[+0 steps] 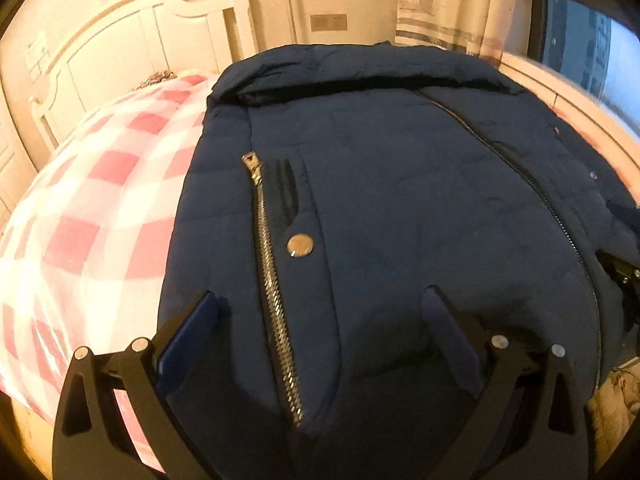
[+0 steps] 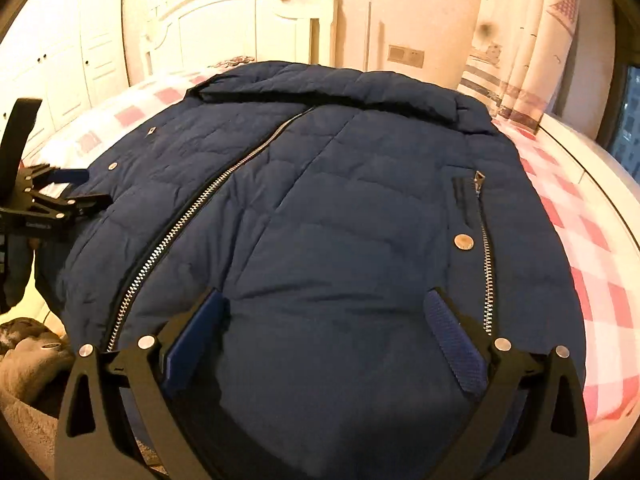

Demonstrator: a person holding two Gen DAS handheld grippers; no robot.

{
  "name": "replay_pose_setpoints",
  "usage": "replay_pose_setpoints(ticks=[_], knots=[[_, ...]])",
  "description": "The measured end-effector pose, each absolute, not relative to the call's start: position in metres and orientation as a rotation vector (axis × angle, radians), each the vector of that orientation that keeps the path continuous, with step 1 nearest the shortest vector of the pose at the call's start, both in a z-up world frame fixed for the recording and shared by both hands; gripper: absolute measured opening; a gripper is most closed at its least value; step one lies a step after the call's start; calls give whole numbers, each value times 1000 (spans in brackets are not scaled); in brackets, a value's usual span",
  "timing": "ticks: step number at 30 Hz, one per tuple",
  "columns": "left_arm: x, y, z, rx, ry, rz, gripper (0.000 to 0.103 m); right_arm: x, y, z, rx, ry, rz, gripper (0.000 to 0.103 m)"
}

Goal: Fold large clothes

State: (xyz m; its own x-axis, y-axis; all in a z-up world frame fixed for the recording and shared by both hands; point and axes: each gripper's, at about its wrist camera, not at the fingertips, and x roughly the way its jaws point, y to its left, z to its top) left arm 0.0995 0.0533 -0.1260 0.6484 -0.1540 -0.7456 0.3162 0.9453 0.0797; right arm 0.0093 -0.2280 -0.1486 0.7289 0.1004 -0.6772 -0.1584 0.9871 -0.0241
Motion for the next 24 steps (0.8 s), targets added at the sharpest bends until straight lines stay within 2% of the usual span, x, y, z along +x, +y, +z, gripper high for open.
replay_pose_setpoints(ticks=[11, 15, 19, 24], knots=[[66, 73, -119, 174, 814, -296, 101, -14, -243, -139, -60, 709, 113, 98], [36, 110, -120, 120, 786, -296, 101, -68, -297, -134, 94, 650, 29, 99], [12, 147, -129, 67, 806, -286, 101, -105, -342, -153, 226, 679, -14, 99], [5, 165, -147, 9, 853, -292, 101, -107, -364, -179, 375, 706, 71, 99]])
